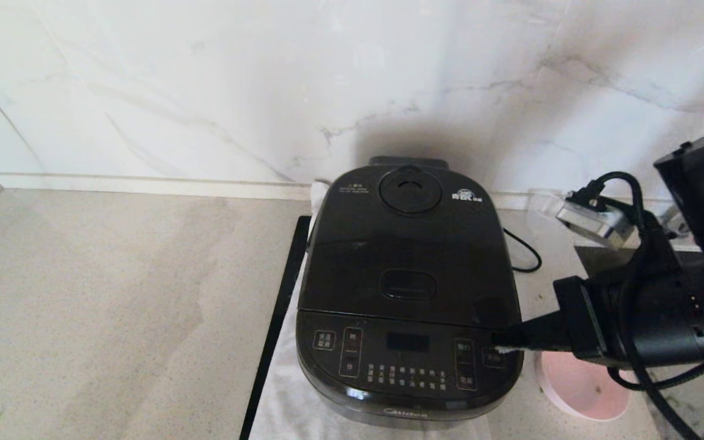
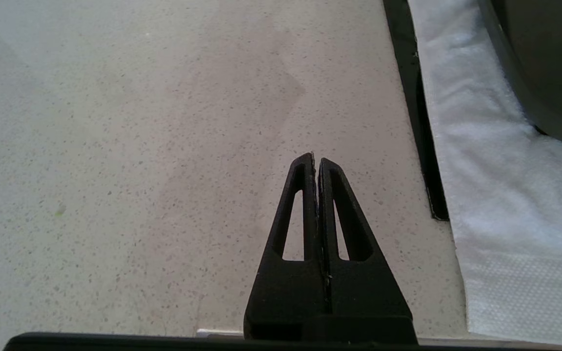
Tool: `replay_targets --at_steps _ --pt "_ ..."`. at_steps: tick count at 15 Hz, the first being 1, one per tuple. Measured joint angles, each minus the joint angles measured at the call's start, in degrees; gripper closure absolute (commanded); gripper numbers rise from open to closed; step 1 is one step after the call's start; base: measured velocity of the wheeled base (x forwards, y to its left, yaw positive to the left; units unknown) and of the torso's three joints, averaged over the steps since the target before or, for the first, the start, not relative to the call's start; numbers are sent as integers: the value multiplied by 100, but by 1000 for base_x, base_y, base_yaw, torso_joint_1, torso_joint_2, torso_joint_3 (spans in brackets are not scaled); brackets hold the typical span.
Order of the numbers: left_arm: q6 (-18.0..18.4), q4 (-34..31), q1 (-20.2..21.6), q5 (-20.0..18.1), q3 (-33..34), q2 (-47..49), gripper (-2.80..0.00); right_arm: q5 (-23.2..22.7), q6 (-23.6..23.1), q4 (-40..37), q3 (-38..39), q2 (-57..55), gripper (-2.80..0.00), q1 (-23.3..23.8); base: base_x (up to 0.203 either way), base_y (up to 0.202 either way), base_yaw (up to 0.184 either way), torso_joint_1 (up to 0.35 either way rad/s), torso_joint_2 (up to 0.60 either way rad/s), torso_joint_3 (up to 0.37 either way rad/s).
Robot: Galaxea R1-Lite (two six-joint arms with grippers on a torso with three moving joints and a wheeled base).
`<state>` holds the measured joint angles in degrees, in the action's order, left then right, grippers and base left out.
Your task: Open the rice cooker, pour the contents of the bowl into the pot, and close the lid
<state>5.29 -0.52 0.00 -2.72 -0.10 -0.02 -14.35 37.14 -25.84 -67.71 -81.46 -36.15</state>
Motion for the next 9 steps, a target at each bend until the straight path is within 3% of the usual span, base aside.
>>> replay_targets --at_steps 4,6,9 --pt "2 1 2 1 0 0 0 29 17 35 -290 472 0 234 0 0 0 0 0 0" --pt "0 0 2 1 0 0 0 130 -19 -75 -502 719 0 577 0 0 0 0 0 0" --pt "2 1 2 -2 0 0 0 1020 -190 -592 -808 1161 0 1085 0 0 0 0 0 0"
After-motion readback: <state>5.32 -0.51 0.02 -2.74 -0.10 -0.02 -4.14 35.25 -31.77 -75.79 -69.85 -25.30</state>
